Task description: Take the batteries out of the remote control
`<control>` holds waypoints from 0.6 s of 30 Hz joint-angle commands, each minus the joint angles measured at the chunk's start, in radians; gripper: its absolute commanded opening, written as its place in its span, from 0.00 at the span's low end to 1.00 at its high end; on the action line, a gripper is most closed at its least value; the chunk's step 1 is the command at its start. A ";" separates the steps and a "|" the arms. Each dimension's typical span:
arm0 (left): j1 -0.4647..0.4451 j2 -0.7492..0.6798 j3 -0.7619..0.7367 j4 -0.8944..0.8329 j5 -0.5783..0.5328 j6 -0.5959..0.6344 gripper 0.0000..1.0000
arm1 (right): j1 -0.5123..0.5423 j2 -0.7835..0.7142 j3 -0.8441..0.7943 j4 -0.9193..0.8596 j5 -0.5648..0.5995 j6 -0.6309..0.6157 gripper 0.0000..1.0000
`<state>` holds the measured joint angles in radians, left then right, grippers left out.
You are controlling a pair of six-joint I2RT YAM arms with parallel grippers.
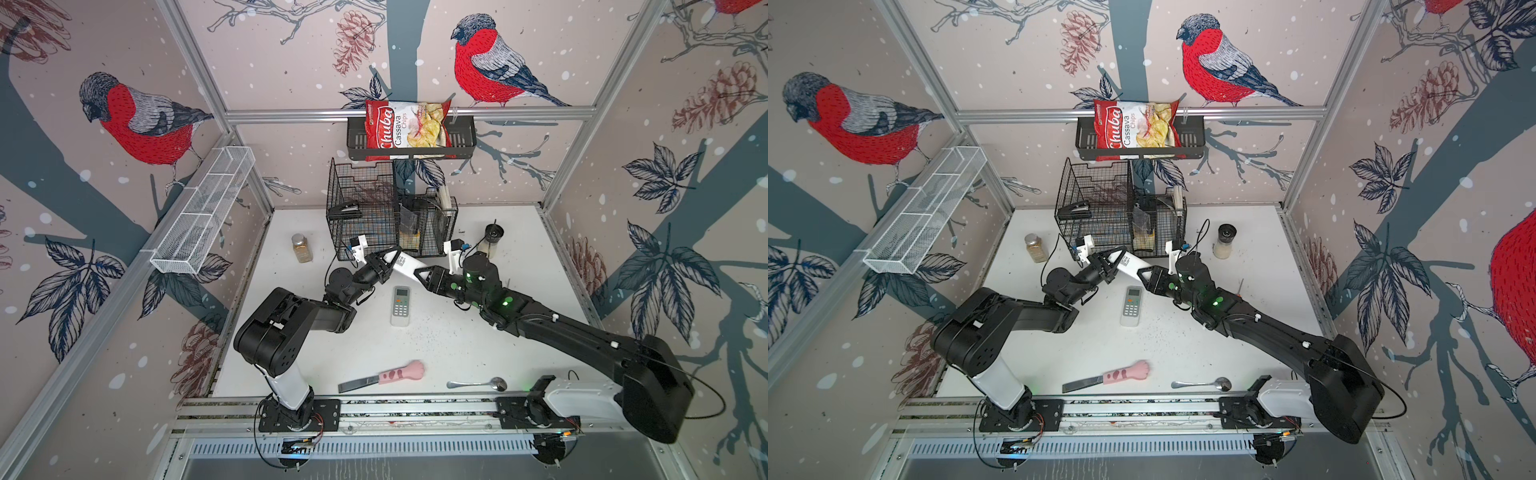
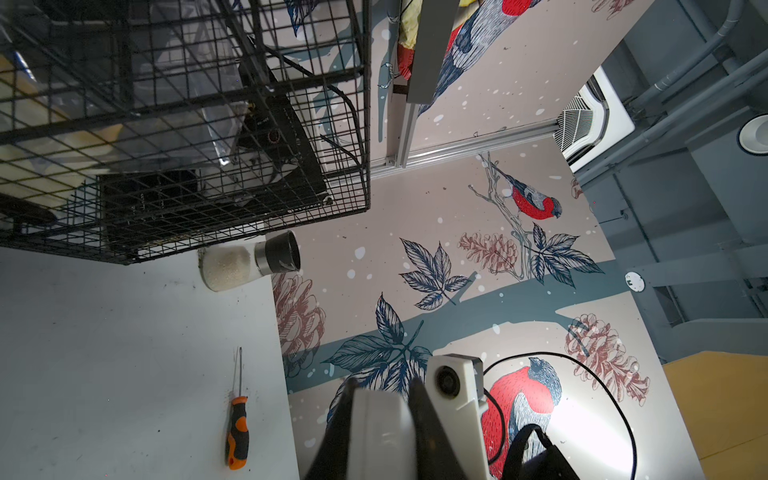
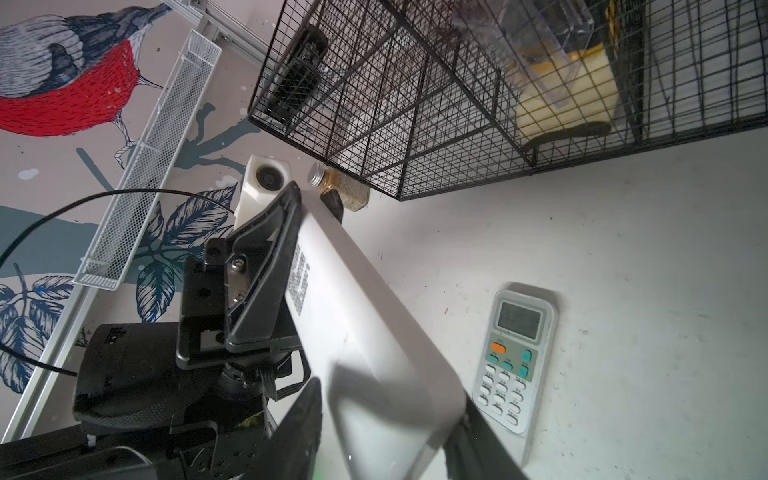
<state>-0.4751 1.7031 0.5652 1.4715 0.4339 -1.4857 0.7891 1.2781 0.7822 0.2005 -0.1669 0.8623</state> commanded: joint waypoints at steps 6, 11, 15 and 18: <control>-0.003 0.003 0.007 0.052 -0.003 0.008 0.00 | 0.004 0.013 0.005 0.043 -0.005 0.006 0.44; -0.003 0.004 0.001 0.055 -0.002 0.008 0.00 | 0.004 0.012 0.004 0.042 0.005 0.006 0.39; -0.003 0.008 0.001 0.064 -0.002 0.001 0.00 | 0.004 0.015 0.002 0.043 0.006 0.006 0.36; -0.003 0.012 0.002 0.071 -0.001 -0.004 0.00 | 0.004 0.011 0.000 0.042 0.008 0.001 0.35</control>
<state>-0.4755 1.7126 0.5644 1.4837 0.4122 -1.4967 0.7914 1.2896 0.7822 0.2298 -0.1638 0.8909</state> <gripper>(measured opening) 0.188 0.354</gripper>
